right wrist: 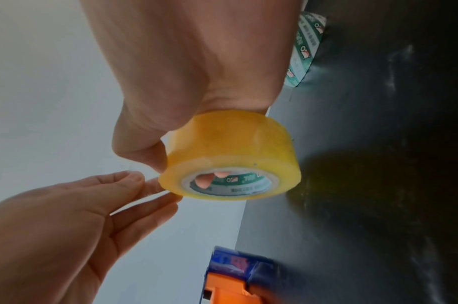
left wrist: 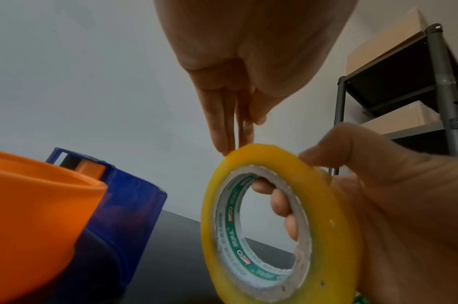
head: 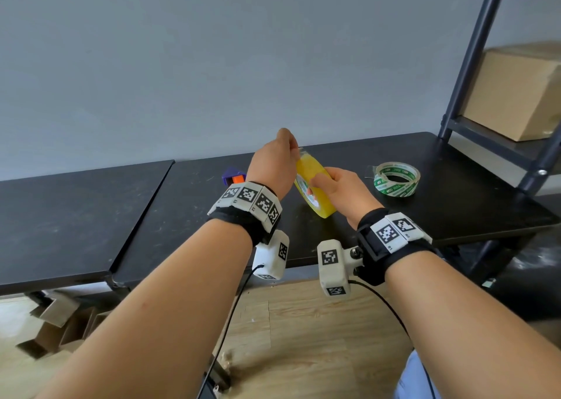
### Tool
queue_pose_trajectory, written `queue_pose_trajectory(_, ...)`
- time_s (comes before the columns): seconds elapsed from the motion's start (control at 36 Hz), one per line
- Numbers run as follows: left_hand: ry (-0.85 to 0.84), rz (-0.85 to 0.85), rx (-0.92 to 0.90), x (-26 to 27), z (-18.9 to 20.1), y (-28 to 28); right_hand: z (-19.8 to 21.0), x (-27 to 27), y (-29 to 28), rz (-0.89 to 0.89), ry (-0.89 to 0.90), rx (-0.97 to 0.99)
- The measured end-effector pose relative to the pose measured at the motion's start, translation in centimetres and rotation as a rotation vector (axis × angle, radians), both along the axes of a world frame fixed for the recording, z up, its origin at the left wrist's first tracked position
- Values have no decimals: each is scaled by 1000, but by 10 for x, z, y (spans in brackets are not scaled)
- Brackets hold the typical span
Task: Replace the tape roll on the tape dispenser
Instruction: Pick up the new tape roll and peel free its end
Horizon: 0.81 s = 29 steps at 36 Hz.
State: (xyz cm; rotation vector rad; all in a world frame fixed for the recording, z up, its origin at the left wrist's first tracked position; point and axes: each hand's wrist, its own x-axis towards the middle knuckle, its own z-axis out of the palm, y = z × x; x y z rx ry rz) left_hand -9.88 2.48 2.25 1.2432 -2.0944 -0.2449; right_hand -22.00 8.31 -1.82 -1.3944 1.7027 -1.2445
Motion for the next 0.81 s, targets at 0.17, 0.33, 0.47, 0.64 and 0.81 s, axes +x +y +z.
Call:
queue_pose_trajectory(0.17, 47, 7, 59, 0, -2, 0, 0, 1, -1, -10, -40, 10)
queue_pose_trajectory(0.33, 149, 15, 136, 7, -2, -4, -13, 1, 0, 43, -38, 91)
queue_pose_trajectory(0.47, 177, 16, 133, 8, -3, -3, -19, 4, 3, 36, 16, 67)
queue_pose_trajectory(0.64, 242, -10, 120, 5, 0, 3, -11, 7, 3, -28, 9, 19)
queue_pose_trajectory(0.81, 200, -23, 83, 10, 4, 0, -5, 1, 1, -97, -82, -22)
